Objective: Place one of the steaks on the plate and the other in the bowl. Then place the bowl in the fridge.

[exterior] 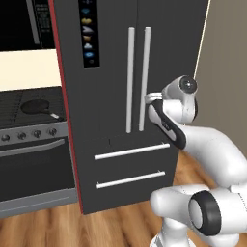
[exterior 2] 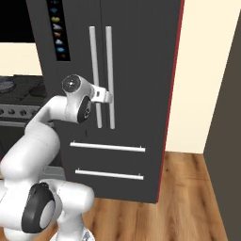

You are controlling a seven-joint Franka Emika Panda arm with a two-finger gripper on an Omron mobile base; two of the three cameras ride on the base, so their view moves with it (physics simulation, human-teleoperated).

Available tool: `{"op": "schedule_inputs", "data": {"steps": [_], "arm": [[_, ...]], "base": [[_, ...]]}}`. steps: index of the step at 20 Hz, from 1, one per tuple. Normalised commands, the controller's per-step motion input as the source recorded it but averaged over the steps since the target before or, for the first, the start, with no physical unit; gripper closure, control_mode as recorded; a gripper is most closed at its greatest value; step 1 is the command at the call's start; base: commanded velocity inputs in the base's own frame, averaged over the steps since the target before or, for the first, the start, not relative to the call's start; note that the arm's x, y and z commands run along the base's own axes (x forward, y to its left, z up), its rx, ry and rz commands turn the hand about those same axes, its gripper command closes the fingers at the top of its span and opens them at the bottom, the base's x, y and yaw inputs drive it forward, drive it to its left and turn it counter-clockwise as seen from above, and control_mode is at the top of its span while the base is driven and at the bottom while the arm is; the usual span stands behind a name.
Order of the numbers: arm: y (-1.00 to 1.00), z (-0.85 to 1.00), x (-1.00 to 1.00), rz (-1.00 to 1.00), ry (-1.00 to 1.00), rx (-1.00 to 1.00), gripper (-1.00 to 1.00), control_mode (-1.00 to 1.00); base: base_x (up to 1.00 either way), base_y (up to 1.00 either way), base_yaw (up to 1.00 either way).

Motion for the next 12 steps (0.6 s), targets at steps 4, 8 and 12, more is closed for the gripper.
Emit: {"op": "schedule_inputs", "data": {"steps": [4, 8, 12], "arm": [[-0.01, 0.02, 0.38, 0.03, -0.02, 0.03, -1.00, -1.00], [-0.05, 0.10, 0.40, 0.00, 0.01, 0.02, -1.00, -1.00], [0.00, 0.28, 0.54, 0.00, 0.08, 0.00, -1.00, -1.00]], "base": [[0.00, 0.00, 0.00], [0.00, 0.00, 0.00], [0.00, 0.00, 0.00]]}}
